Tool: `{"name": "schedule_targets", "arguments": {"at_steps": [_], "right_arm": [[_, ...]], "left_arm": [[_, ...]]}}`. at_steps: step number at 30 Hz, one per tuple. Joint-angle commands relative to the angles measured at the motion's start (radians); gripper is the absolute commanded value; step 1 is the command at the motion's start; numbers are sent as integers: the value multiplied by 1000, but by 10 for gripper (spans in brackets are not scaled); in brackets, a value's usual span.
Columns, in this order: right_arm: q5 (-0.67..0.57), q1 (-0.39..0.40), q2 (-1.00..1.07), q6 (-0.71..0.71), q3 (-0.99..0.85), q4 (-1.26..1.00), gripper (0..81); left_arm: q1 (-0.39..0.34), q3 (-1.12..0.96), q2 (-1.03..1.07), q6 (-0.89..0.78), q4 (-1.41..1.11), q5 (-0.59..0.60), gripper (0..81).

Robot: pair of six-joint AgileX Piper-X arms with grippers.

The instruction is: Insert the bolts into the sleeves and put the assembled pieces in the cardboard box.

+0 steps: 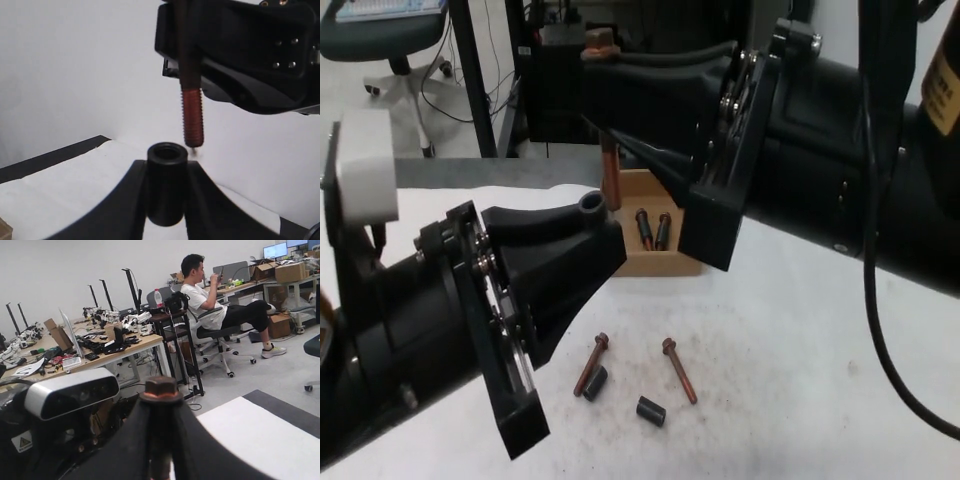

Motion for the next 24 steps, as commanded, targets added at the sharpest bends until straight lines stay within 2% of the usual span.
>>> {"name": "schedule_targets", "arguments": {"at_steps": [1,11,16,24], "right_arm": [[1,1,-3,-12,-3,-54,8],[1,1,10,-12,-3,-92,8],[1,27,50,-12,-3,-92,8],[5,37,64,-81,-3,-103,8]], "left_arm": [[-1,-13,3,-8,-21,12,0],[-1,-13,24,-33,-19,36,0],[-1,-14,39,-33,-21,51,0],[-1,-14,39,-31,-110,51,0]]}}
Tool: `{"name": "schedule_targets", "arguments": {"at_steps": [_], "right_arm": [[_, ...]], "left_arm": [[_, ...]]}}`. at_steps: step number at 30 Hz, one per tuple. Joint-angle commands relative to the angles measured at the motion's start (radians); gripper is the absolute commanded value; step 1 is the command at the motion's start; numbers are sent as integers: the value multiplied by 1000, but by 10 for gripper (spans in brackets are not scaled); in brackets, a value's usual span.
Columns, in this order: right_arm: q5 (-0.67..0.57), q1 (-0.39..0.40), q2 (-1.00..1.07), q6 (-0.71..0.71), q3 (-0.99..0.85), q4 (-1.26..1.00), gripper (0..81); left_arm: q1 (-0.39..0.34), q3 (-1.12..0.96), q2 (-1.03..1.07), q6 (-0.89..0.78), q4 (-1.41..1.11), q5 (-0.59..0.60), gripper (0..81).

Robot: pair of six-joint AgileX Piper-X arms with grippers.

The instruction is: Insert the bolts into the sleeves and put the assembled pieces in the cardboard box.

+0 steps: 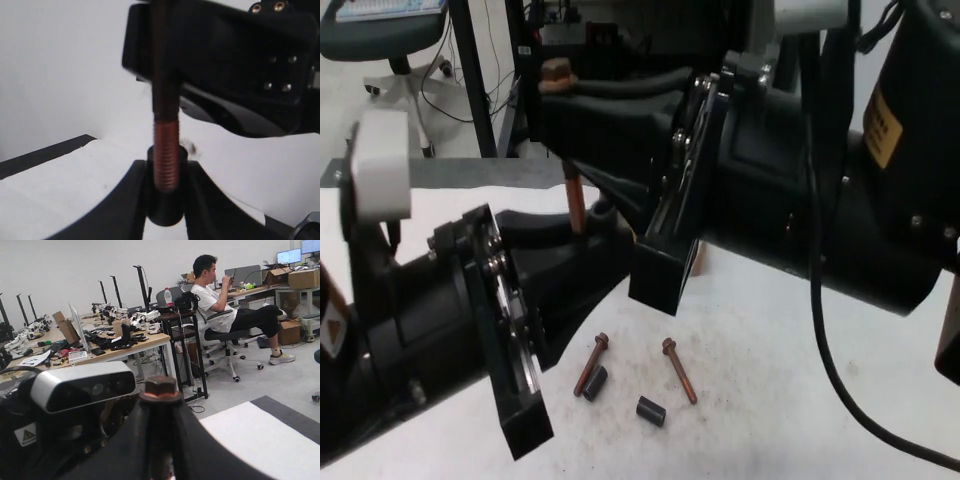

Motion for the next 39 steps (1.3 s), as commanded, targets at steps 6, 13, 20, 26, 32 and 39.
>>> {"name": "schedule_targets", "arguments": {"at_steps": [6,13,20,26,32,39], "right_arm": [[3,-8,-5,-21,-5,-85,8],[1,-8,-5,-21,-5,-90,8],[1,-8,-5,-54,-5,-39,8],[8,-8,-5,-91,-5,12,8],[8,-8,-5,-91,-5,-14,8],[8,-11,-5,-91,-5,-12,8]], "left_arm": [[-1,-14,-1,-5,4,7,0],[-1,-14,-1,-1,35,2,0],[-1,-14,-1,-1,40,-17,0],[-1,-14,-1,-1,40,-17,0],[-1,-14,-1,-1,83,-17,0],[-1,-14,-1,-1,91,-17,0]]}}
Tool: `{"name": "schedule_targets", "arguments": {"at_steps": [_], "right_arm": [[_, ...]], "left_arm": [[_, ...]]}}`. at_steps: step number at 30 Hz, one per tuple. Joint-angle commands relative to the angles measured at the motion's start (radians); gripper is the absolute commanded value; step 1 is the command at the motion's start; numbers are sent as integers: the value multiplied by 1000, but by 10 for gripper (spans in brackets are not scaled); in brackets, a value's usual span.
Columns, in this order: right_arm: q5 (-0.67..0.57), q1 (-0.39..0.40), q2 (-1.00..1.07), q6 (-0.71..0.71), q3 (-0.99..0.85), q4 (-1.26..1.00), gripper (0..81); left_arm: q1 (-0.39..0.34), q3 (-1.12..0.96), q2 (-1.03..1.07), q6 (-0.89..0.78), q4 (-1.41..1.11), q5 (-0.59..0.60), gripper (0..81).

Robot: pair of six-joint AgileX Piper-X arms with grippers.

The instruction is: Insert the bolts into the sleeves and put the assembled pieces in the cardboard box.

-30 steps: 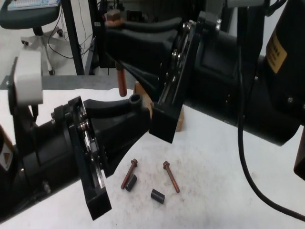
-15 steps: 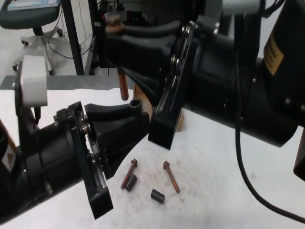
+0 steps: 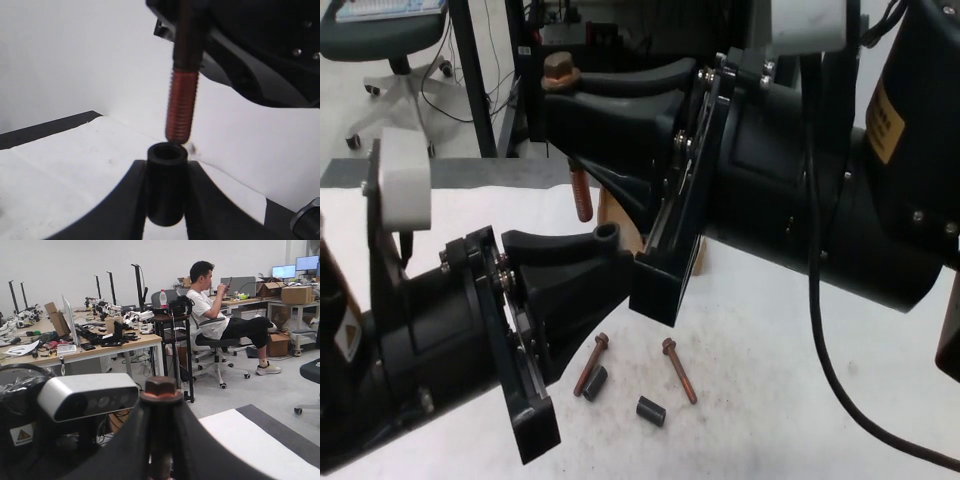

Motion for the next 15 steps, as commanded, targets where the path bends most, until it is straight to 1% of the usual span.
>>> {"name": "schedule_targets", "arguments": {"at_steps": [1,7,11,15], "right_arm": [[8,-7,-5,-3,-5,-18,8],[8,-28,-5,-3,-5,-18,8],[8,-28,-5,-3,-5,-18,8],[8,-28,-5,-3,-5,-18,8]], "left_arm": [[-1,-11,-1,-1,-9,-5,0],[-1,-11,-21,-1,-10,-5,0],[-1,-11,-26,24,-10,-5,0],[-1,-11,-26,25,-8,-44,0]]}}
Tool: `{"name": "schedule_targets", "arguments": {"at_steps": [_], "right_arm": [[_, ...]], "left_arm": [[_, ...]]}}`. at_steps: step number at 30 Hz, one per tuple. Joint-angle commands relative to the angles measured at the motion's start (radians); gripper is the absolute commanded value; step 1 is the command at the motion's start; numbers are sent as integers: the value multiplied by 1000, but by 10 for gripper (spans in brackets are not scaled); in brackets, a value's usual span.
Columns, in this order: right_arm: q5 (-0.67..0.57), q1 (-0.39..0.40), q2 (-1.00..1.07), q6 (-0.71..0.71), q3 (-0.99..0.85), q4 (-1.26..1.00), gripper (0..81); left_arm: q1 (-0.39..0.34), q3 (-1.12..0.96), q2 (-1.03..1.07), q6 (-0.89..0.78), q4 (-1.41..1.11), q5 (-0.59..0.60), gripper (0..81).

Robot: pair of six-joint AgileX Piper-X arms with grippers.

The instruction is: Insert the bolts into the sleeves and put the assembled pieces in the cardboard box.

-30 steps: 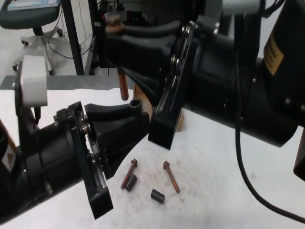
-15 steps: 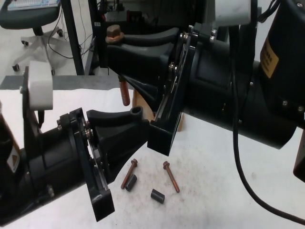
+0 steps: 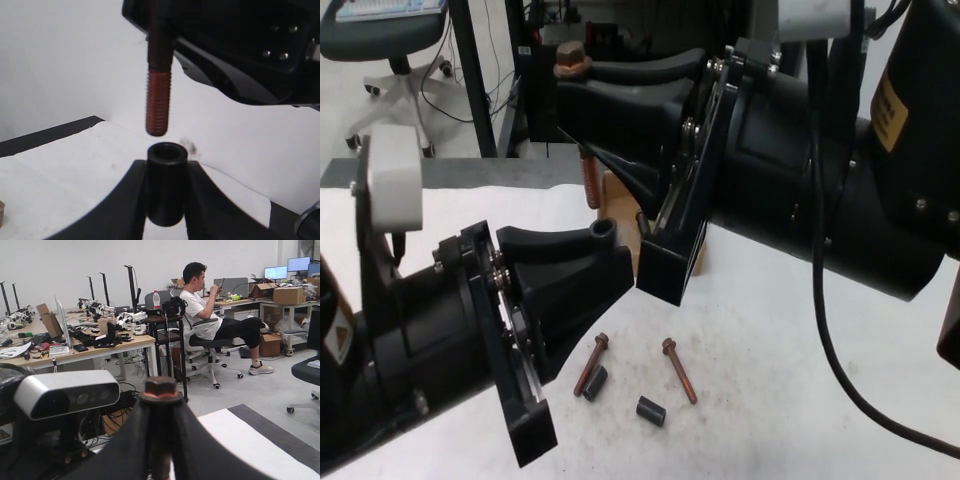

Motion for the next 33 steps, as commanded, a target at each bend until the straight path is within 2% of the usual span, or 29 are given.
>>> {"name": "schedule_targets", "arguments": {"at_steps": [1,27,33], "right_arm": [[8,-4,-5,-3,-5,-18,8],[8,-4,-5,-3,-5,87,8],[8,-4,-5,-3,-5,87,8]], "left_arm": [[-1,-11,-9,7,-10,-18,0],[-1,-11,-9,7,-10,-22,0],[-1,-11,-9,7,-10,-53,0]]}}
